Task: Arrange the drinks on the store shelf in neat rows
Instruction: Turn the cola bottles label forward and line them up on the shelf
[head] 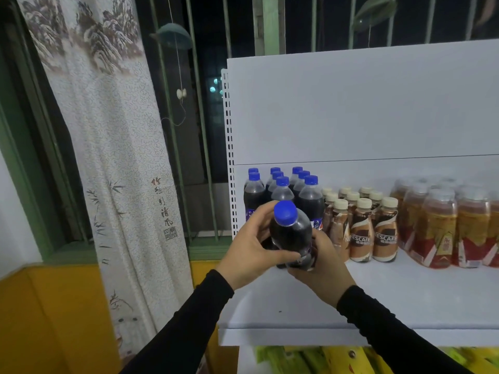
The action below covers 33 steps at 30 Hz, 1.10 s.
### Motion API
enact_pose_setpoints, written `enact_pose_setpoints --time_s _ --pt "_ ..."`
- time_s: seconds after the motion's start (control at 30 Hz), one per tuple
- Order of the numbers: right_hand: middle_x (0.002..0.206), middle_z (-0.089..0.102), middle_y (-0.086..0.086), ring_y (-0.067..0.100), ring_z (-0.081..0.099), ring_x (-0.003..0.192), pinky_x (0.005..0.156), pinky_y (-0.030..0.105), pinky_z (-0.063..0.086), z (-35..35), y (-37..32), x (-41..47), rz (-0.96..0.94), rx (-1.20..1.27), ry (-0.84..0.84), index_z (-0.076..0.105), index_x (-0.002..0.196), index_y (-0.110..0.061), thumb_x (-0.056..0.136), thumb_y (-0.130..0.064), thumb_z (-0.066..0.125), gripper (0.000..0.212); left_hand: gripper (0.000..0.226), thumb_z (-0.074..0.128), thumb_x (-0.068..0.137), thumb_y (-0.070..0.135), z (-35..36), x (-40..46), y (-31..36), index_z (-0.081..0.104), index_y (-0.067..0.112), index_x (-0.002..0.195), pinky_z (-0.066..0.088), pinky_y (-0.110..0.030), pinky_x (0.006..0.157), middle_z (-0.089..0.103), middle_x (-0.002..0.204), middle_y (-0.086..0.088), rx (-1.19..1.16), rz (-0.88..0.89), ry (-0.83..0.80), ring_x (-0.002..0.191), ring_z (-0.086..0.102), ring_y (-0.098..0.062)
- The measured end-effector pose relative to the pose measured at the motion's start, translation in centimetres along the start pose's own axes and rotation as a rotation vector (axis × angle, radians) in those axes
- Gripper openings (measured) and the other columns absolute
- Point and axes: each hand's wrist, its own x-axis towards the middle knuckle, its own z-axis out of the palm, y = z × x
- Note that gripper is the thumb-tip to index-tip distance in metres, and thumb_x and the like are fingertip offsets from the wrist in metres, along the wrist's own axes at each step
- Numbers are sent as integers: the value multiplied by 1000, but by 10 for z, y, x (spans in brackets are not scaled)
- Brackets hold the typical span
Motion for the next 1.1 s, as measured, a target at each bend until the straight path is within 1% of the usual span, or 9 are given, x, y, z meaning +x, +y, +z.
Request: enact_pose_setpoints --time_s 0.17,0.3,0.4,0.57,0.73,0.8,0.9,1.0,1.1 --pt "118 56 -7 5 56 106 89 16 48 -7 4 -1 -6 -31 -15 50 121 -27 70 -15 85 64 83 82 71 -11 1 5 1 48 35 132 52 -29 101 67 122 15 -45 -10 9 120 61 -10" --pt "114 56 -14 -6 51 106 84 7 39 -19 -1 -4 -46 -69 -24 46 117 -43 70 -16 84 66 74 78 79 0 3 6 -3 45 29 139 53 -39 101 68 124 7 -183 -68 51 120 63 -13" --pt "117 57 -11 -4 48 105 87 3 35 -29 -1 -9 -81 -128 -18 51 130 -30 68 -18 84 71 77 79 78 6 16 4 -10 41 32 139 56 -41 96 68 123 2 -303 -136 119 118 65 -16" --pt "128 54 -3 4 44 117 98 22 43 -45 3 -24 -115 -234 -33 45 142 -24 67 -36 76 82 71 78 76 3 33 6 -19 44 32 132 59 -46 89 65 125 -9 -485 -223 200 111 69 -23" --pt "131 46 -8 -2 39 116 94 0 29 -65 -4 -47 -56 -293 4 41 143 -29 74 -50 76 80 69 77 77 -1 50 6 -22 46 24 133 60 -48 85 66 123 -12 -595 -211 163 110 69 -27" --pt "131 48 -7 -1 41 118 95 0 28 -76 -10 -64 -44 -355 60 43 142 -27 78 -65 63 78 72 78 75 2 57 9 -22 46 25 135 59 -51 86 67 124 -10 -625 -197 124 111 68 -30" --pt "130 50 -6 -3 39 118 98 -1 24 -95 -19 -95 -14 -457 179 49 138 -24 84 -64 55 68 66 77 77 1 73 13 -17 48 25 131 60 -43 80 69 120 -7 -651 -175 64 111 68 -28" --pt "128 51 -2 2 42 119 102 9 28 -122 -26 -131 49 -612 306 52 137 -19 87 -61 53 65 71 77 73 1 101 15 -7 45 18 134 60 -36 75 70 120 -7 -716 -145 -14 111 68 -27" --pt "128 54 6 21 52 119 99 27 42 -159 -29 -172 107 -775 399 54 135 -15 88 -57 55 63 81 78 69 3 141 14 4 41 19 140 59 -36 75 71 119 -3 -776 -142 -103 111 69 -24"
